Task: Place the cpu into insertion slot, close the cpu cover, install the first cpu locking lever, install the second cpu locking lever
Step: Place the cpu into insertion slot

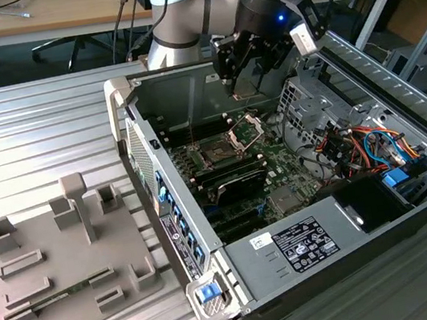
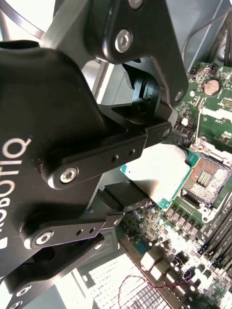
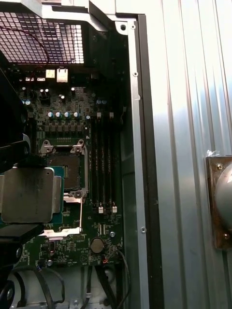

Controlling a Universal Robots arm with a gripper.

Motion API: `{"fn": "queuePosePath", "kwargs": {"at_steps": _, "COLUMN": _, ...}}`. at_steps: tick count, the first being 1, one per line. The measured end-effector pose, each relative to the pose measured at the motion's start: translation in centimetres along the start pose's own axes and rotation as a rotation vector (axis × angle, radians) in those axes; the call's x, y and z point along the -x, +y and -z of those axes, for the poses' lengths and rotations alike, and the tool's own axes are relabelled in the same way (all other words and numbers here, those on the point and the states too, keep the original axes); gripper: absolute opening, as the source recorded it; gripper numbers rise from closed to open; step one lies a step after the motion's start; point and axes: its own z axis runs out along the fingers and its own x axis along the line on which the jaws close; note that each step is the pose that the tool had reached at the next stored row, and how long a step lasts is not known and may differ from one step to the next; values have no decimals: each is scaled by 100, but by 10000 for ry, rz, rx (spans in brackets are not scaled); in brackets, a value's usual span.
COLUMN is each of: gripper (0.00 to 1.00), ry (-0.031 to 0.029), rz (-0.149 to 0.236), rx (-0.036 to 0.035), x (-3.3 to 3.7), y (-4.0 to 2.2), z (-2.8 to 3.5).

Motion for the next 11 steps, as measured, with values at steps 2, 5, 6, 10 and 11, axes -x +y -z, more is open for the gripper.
{"fn": "queuePosePath", "kwargs": {"at_steps": 2, "gripper": 55, "ry": 0, "rz": 0, "rx": 0, "x": 0, "y": -1, "z": -6}}
{"fn": "queuePosePath", "kwargs": {"at_steps": 5, "gripper": 55, "ry": 0, "rz": 0, "rx": 0, "x": 0, "y": -1, "z": -14}}
{"fn": "queuePosePath", "kwargs": {"at_steps": 6, "gripper": 55, "ry": -1, "rz": 0, "rx": 0, "x": 0, "y": -1, "z": -15}}
{"fn": "queuePosePath", "kwargs": {"at_steps": 10, "gripper": 55, "ry": 0, "rz": 0, "rx": 1, "x": 0, "y": -2, "z": -24}}
{"fn": "queuePosePath", "kwargs": {"at_steps": 11, "gripper": 55, "ry": 0, "rz": 0, "rx": 0, "x": 0, "y": -2, "z": -25}}
